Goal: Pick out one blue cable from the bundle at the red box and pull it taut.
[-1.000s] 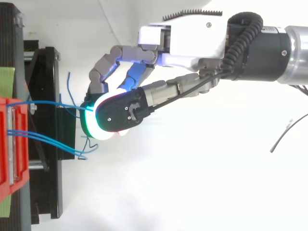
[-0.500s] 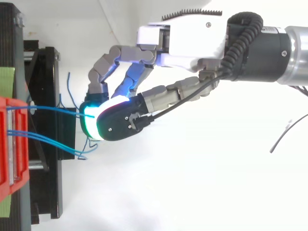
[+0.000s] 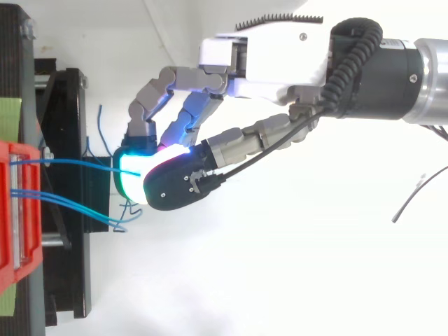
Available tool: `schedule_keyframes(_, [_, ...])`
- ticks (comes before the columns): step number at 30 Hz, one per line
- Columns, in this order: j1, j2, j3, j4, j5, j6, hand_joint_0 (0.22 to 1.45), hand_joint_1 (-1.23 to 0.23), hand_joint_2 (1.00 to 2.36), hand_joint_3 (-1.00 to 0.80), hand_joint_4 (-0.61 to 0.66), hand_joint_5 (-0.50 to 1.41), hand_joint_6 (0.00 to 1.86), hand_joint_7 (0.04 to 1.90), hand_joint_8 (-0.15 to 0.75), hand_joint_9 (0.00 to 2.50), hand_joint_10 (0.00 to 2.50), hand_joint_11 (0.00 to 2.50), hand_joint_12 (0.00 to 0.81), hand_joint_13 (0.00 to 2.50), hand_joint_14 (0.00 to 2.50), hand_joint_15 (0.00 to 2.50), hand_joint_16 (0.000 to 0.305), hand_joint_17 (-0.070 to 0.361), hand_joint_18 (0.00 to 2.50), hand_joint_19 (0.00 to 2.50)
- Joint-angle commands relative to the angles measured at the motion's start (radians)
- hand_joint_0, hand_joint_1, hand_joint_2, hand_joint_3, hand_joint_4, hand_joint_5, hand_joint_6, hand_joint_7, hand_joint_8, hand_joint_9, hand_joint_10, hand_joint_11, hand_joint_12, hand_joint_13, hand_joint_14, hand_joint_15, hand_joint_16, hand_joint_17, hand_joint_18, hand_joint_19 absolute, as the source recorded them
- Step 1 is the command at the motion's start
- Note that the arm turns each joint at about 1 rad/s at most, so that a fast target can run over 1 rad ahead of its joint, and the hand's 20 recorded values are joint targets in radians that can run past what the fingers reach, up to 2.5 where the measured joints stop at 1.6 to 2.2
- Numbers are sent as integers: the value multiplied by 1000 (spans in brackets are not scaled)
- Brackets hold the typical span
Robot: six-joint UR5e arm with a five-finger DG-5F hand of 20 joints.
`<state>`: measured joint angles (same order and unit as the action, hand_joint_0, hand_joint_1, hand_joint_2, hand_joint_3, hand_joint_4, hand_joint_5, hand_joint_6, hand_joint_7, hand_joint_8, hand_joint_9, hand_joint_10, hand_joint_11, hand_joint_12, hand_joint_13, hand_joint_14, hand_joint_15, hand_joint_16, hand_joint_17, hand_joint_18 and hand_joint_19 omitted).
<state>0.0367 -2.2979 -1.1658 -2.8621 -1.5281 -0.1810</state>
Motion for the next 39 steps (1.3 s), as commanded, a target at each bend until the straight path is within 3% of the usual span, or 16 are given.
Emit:
schedule_keyframes(1, [0,0,2,0,0,0,607,-657,1017,-175,104,-146,915,770,304,917,27,735,414,832,22,625,61,137,666,713])
schedule_keyframes(8, [0,0,0,0,0,0,573,-602,1008,-396,130,-145,897,760,299,924,29,743,409,828,23,626,59,133,652,722])
schedule_keyframes(14, [0,0,0,0,0,2,556,-566,1001,-484,134,-146,891,753,303,941,28,737,413,840,22,622,59,134,663,720])
schedule_keyframes(21, [0,0,0,1,0,0,572,-623,1003,-457,125,-144,887,780,301,942,29,741,411,839,23,629,59,133,662,712])
schedule_keyframes(26, [0,0,0,1,0,2,614,-714,1014,-305,73,-138,920,796,299,955,27,744,404,845,22,619,58,129,664,714])
schedule_keyframes(39, [0,0,0,0,0,0,643,-747,1018,-173,-25,-122,945,856,308,993,29,745,407,867,24,615,58,131,705,697])
